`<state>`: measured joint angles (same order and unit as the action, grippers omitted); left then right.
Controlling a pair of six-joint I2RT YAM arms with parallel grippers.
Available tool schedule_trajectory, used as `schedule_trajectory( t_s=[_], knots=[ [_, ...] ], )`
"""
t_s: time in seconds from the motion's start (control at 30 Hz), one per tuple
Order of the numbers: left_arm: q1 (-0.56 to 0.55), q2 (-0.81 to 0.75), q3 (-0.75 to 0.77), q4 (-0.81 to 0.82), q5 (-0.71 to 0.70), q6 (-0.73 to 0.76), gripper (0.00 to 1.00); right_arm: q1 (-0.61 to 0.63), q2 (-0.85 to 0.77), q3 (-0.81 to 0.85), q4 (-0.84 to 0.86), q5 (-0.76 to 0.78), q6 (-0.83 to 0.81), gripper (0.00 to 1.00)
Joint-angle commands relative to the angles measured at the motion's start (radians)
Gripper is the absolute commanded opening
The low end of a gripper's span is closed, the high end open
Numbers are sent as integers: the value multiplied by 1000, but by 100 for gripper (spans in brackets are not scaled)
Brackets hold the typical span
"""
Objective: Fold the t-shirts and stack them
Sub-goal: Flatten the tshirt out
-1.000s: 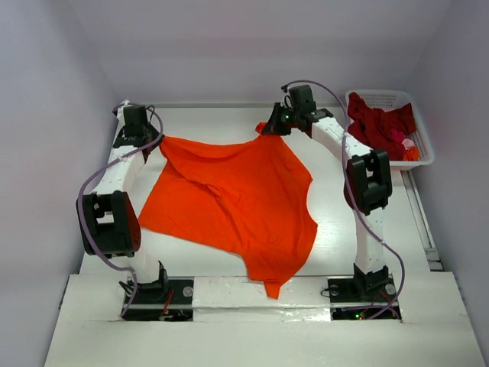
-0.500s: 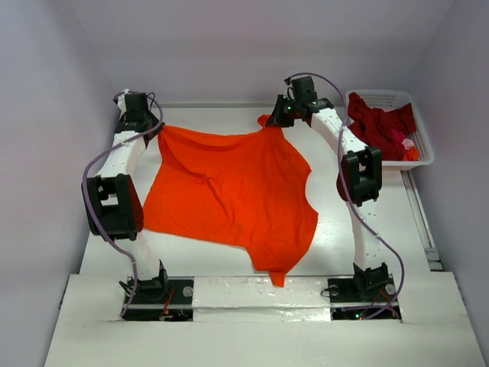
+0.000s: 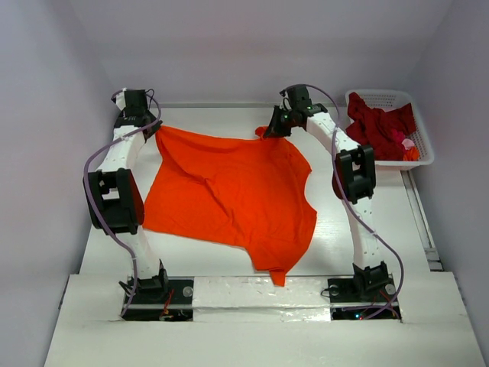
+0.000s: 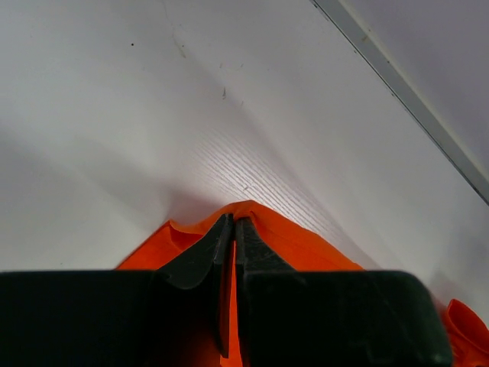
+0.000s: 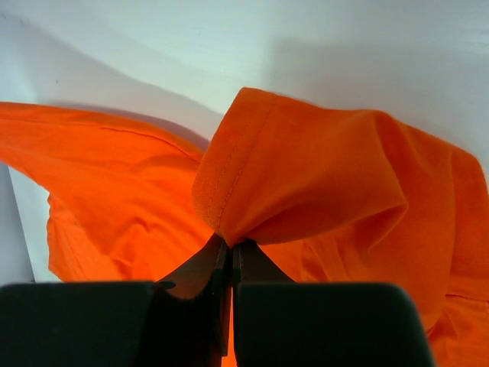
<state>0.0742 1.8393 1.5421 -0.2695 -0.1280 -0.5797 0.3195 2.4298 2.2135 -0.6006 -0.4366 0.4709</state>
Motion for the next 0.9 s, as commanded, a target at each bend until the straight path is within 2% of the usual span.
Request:
schedule_trajectory(
  t_s=[0.0,0.1,0.13,0.17,0.2,0.23,0.27,0.43,0.5,0.6,0.87],
  knots=[
    [6,-11,47,1,-21,-6,0,1,-6,12,-1,-33,-15,0],
    [6,-6,55,-2,-24,-6,0,1,-5,8,-5,-34,-23,13],
    [6,-6,58,-7,-25,-5,0,1,0,12,-14,-40,-23,22],
    [6,-5,59,-8,-24,-5,0,1,5,17,-24,-48,-25,47],
    [6,-5,61,-8,-24,-5,0,13,20,23,-37,-54,-31,59],
    [6,-5,61,-10,-24,-5,0,26,23,43,-57,-47,-43,86],
    [6,-5,62,-11,-24,-5,0,38,22,44,-85,-36,-70,100],
    [6,-2,65,-16,-24,-3,0,73,-109,-40,-42,119,-89,100],
    [6,-2,67,-13,-21,-3,0,60,-138,-14,-56,201,-100,100],
    [6,-2,67,-16,-18,-3,0,13,-112,54,-93,210,-86,100],
    [6,-6,65,-19,-19,9,0,-48,-136,66,-84,245,-78,100]
  ],
)
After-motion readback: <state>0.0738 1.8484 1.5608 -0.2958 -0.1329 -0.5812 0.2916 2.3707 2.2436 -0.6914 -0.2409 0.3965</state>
